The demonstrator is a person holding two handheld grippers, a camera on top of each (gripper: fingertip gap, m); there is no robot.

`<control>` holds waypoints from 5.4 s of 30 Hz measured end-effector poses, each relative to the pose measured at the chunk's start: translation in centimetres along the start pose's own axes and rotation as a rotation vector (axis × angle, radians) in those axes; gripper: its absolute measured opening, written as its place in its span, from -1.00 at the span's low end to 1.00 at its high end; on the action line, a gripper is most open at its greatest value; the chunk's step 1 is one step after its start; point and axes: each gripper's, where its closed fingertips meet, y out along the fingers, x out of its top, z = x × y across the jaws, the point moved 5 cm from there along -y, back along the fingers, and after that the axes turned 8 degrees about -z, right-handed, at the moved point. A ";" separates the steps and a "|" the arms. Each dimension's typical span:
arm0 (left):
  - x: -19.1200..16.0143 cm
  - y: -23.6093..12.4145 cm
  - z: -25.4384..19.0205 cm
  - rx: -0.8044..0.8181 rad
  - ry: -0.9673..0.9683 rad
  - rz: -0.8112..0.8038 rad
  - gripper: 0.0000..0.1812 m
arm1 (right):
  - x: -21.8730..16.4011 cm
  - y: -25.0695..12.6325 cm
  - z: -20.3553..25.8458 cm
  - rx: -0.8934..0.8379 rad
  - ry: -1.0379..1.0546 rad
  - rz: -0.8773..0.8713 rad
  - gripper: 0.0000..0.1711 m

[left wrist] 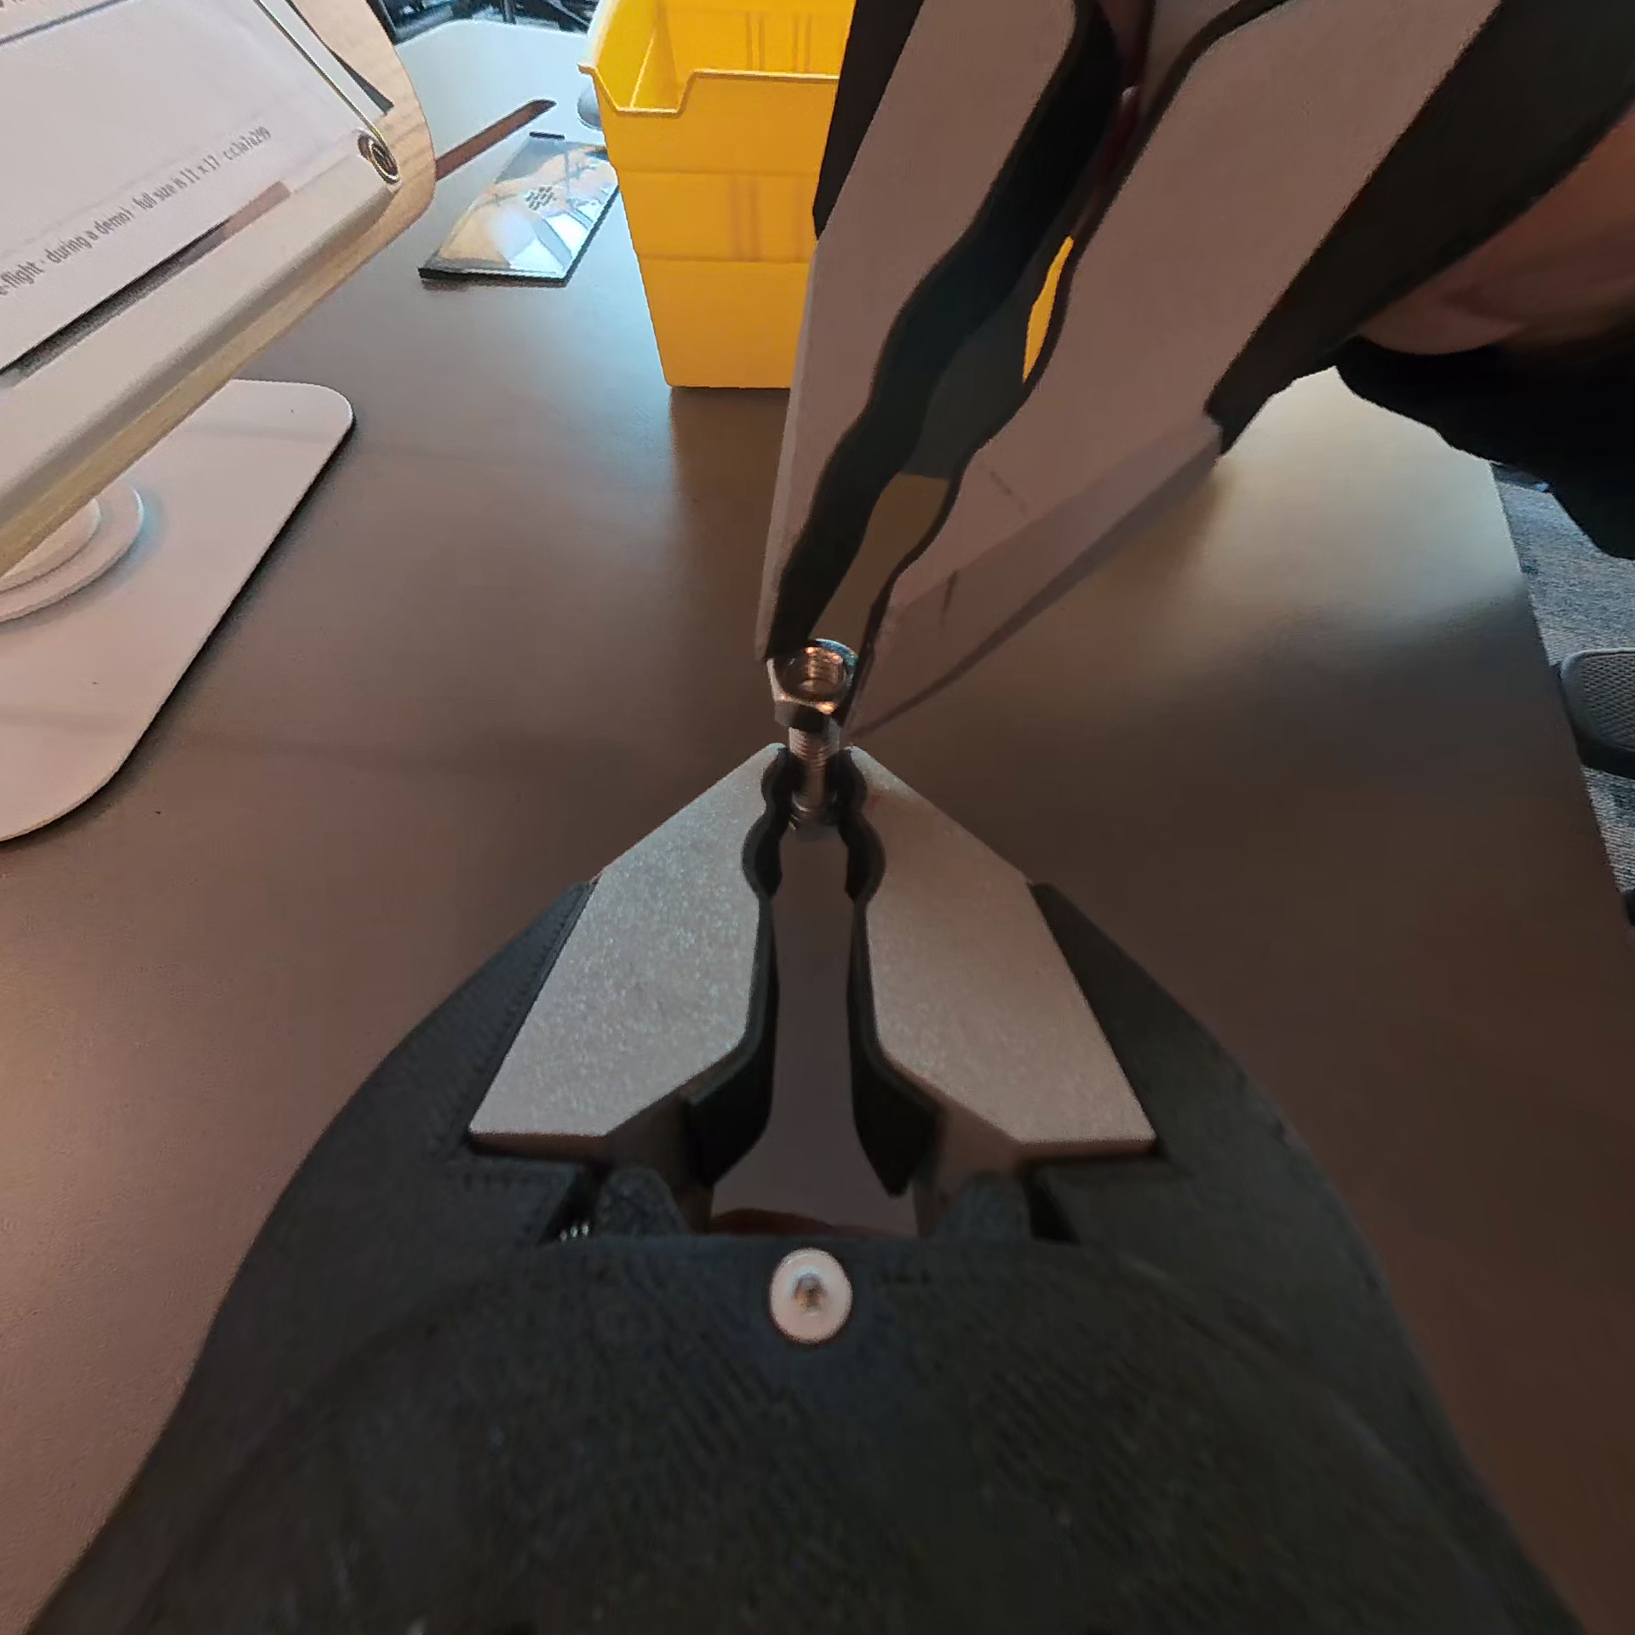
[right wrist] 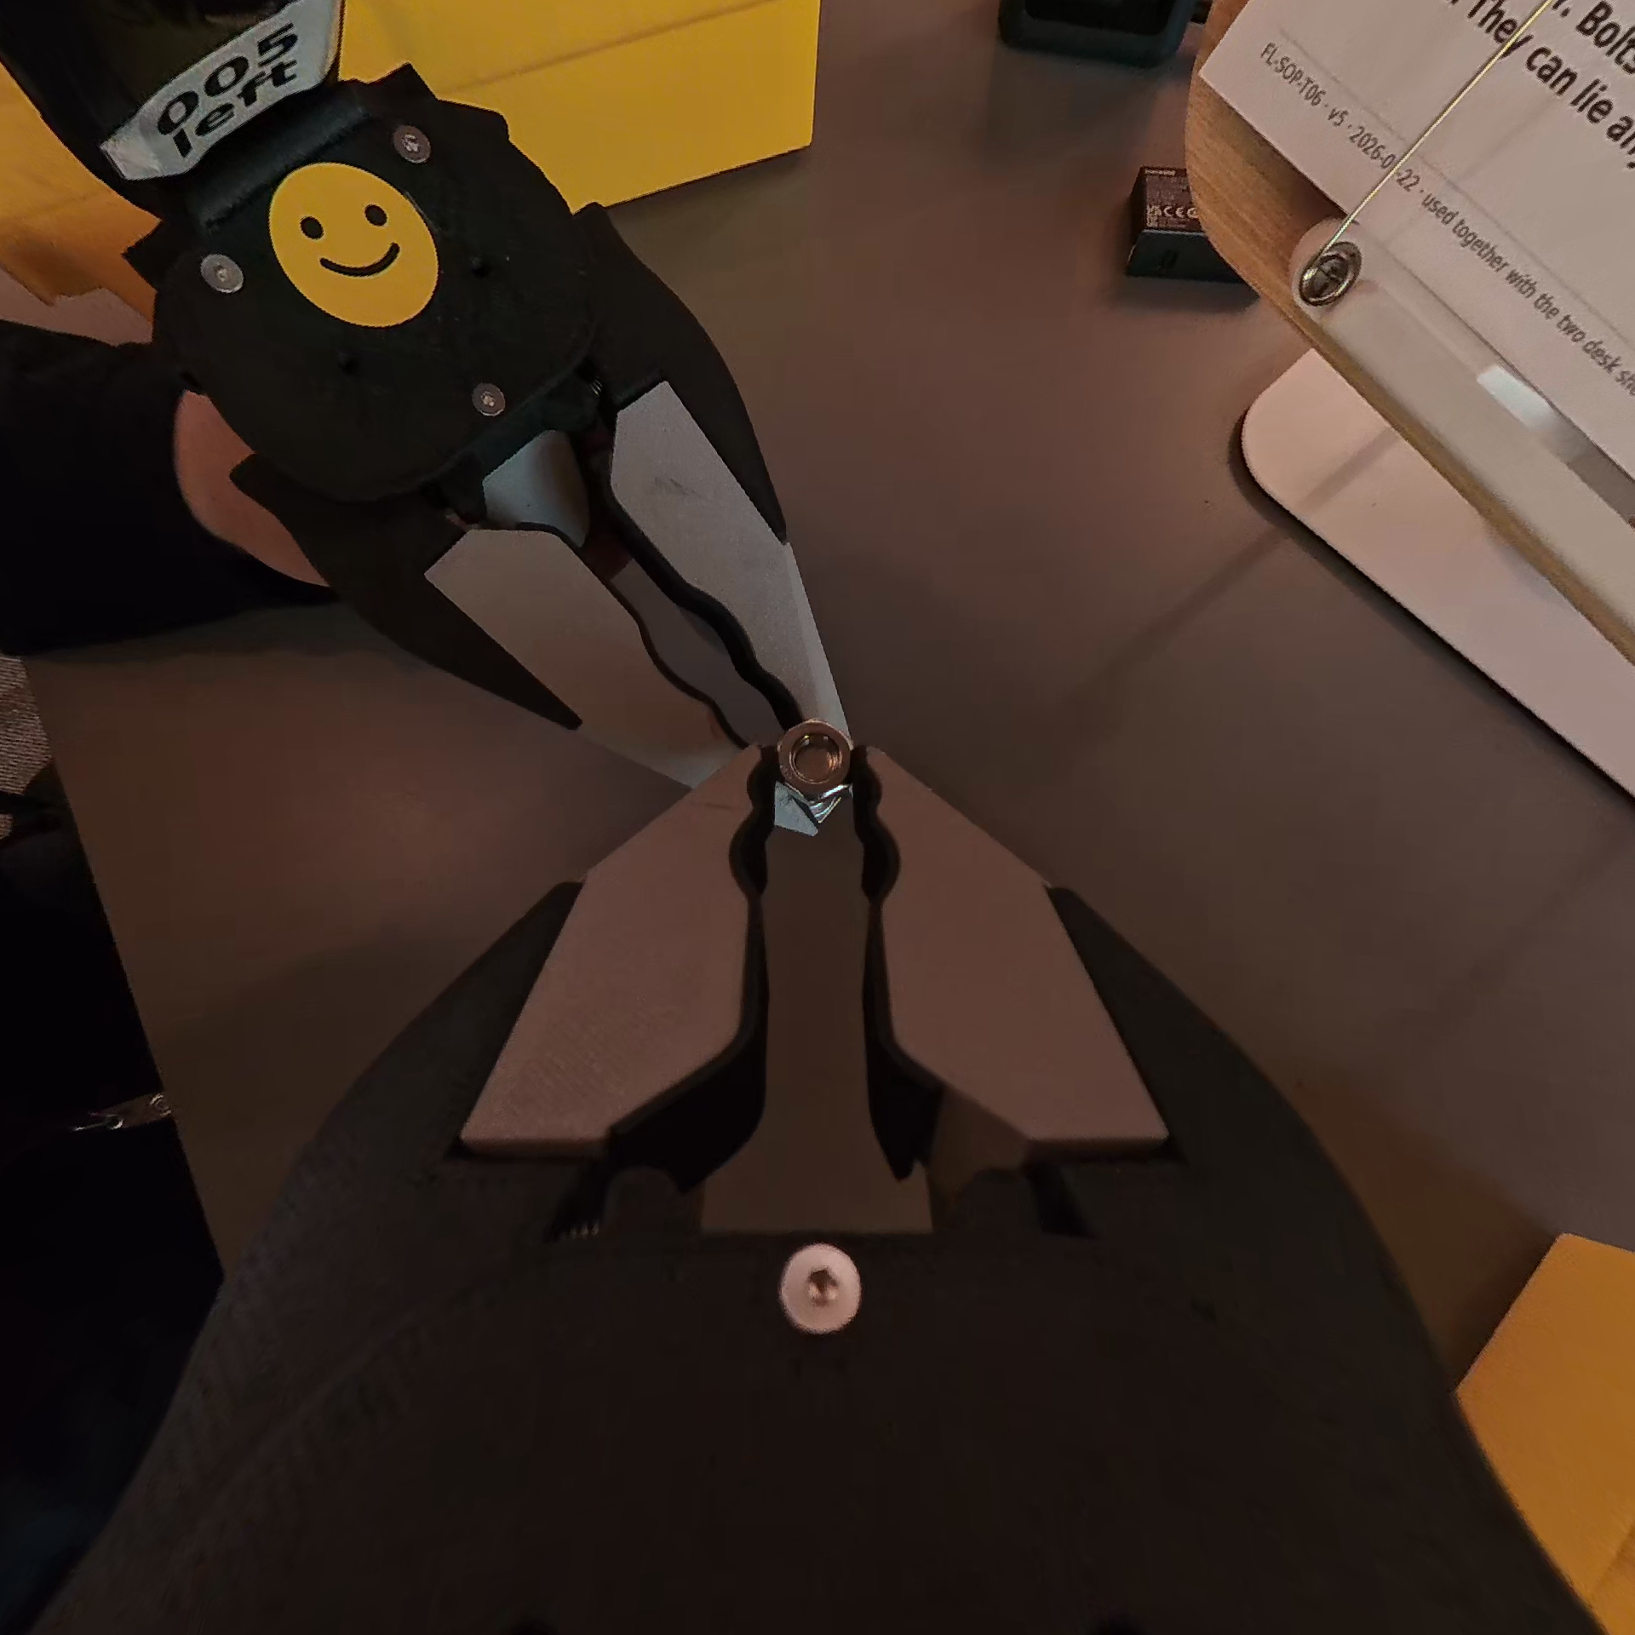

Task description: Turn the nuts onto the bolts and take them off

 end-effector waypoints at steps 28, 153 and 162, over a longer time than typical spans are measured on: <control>0.1 -0.1 0.2 0.008 0.000 -0.007 -0.92 | 0.2 -0.7 -0.3 0.008 -0.006 -0.057 -0.77; -1.0 0.1 1.2 0.132 0.021 0.073 -0.91 | -7.8 1.3 -2.7 0.198 0.059 -0.021 -0.84; -0.8 -0.2 1.3 0.128 0.011 0.055 -0.92 | -8.5 1.1 -2.7 0.192 0.010 0.008 -0.84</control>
